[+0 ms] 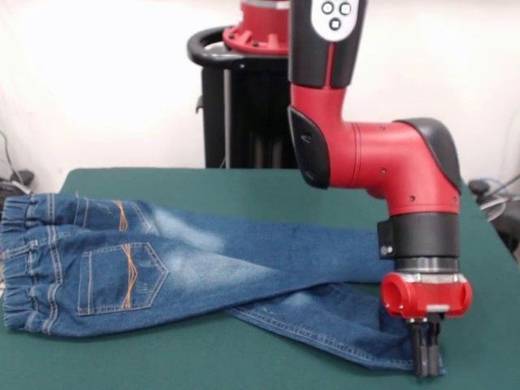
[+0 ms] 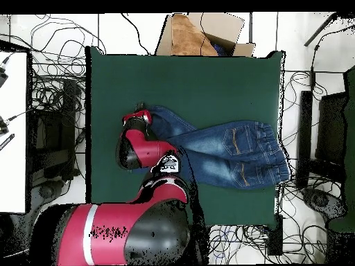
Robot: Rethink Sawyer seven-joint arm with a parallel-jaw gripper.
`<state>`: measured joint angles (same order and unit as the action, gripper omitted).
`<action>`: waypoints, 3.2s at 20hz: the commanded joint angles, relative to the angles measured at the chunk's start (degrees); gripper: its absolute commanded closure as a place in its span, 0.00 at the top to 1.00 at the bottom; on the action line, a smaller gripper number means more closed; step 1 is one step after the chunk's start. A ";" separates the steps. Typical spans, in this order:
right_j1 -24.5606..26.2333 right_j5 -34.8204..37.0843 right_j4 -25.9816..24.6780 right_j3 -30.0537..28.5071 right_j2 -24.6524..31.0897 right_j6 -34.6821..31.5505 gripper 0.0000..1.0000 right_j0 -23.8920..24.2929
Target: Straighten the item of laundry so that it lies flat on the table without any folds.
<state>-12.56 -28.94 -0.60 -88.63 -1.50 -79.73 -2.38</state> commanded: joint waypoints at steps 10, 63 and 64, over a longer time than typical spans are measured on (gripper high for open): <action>1.88 8.00 -2.42 3.59 0.43 -6.50 0.00 0.29; -8.84 37.79 -16.15 -3.28 4.39 1.12 0.00 4.33; -9.00 38.72 -16.75 -3.37 4.92 1.30 0.00 4.67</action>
<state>-21.77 -1.45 -12.66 -88.71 -3.65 -79.73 0.37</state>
